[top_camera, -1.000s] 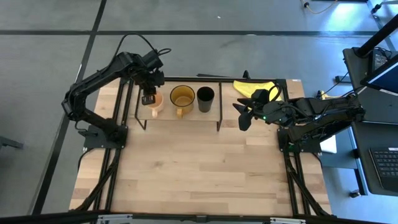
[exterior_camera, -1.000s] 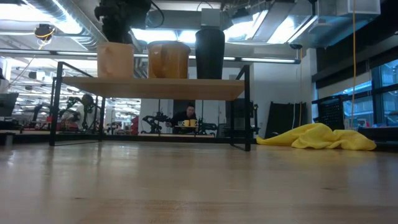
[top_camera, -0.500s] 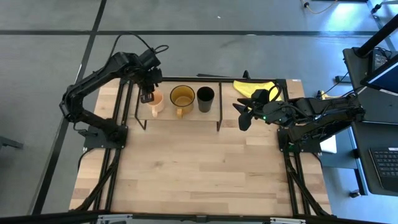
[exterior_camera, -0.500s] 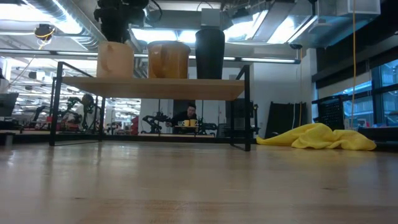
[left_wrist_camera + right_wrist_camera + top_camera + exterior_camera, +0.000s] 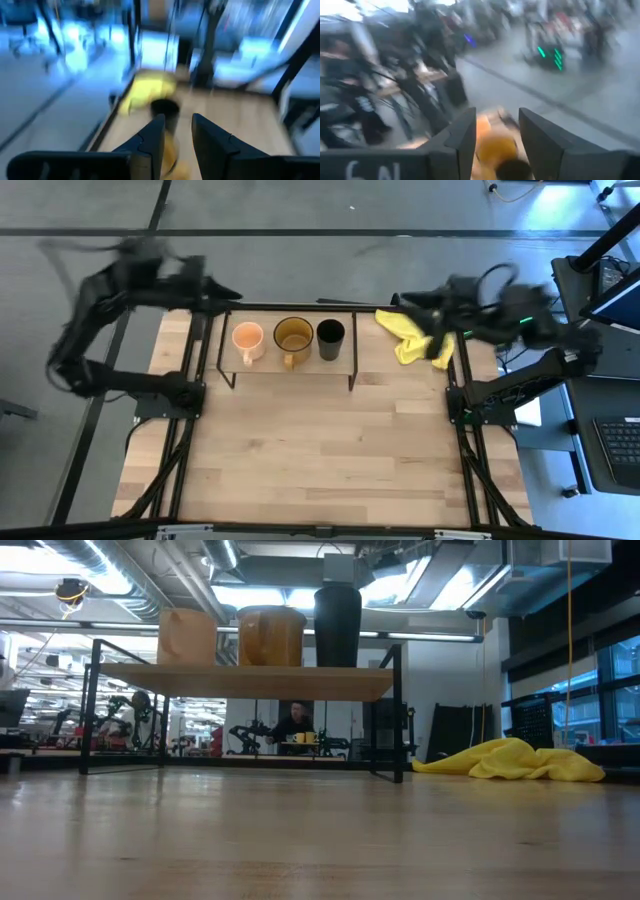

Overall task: Stack small to large cups/mugs on shelf
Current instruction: Return to Home Position

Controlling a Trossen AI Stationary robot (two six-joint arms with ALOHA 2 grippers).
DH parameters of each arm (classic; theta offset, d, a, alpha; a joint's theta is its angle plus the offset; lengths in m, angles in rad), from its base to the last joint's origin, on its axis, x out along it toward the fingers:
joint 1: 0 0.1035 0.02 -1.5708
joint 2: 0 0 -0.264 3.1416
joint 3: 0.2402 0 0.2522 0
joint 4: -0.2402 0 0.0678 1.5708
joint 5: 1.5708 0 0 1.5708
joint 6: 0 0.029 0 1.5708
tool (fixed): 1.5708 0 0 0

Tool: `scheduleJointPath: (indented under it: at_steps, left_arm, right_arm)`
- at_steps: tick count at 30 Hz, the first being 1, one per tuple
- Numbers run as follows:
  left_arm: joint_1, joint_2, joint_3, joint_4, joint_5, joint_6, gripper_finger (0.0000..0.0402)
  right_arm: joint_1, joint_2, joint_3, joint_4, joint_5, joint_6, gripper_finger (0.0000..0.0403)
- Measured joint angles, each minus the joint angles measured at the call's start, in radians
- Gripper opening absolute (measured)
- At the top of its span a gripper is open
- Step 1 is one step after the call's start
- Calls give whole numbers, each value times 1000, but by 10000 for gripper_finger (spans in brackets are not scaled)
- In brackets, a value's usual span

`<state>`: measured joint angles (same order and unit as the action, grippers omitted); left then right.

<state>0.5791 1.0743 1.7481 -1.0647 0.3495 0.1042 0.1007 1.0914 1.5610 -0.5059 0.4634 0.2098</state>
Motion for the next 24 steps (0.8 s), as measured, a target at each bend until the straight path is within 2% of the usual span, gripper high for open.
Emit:
scheduleJointPath:
  at_steps: [2,5,9,13,14,16,18,19,21,24]
  left_arm:
    - [-24,-78,-46,94,6,-77,90]
    - [-61,-196,-135,229,-5,-202,90]
    - [-115,-345,-288,374,56,-346,92]
    - [-157,-458,-470,466,82,-428,91]
    - [-166,-485,-526,501,80,-415,90]
    - [-188,-537,-668,617,125,-390,89]
    - [-217,-571,-837,786,177,-409,89]
    - [-231,-582,-924,886,178,-422,90]
    - [-261,-610,-1072,1062,167,-441,91]
    - [-306,-680,-1233,1213,101,-443,90]
  right_arm:
    - [0,-8,90,-25,-56,-63,149]
    - [23,-26,179,-45,-147,-56,149]
    - [38,-62,229,-144,-279,-27,149]
    - [39,-79,227,-280,-302,158,149]
    - [43,-79,219,-305,-331,162,149]
    - [62,-84,182,-349,-482,73,149]
    - [86,-93,116,-312,-603,1,149]
    - [92,-99,83,-273,-619,-8,149]
    - [94,-124,8,-248,-583,-11,149]
    - [92,-198,-112,-196,-512,-23,149]
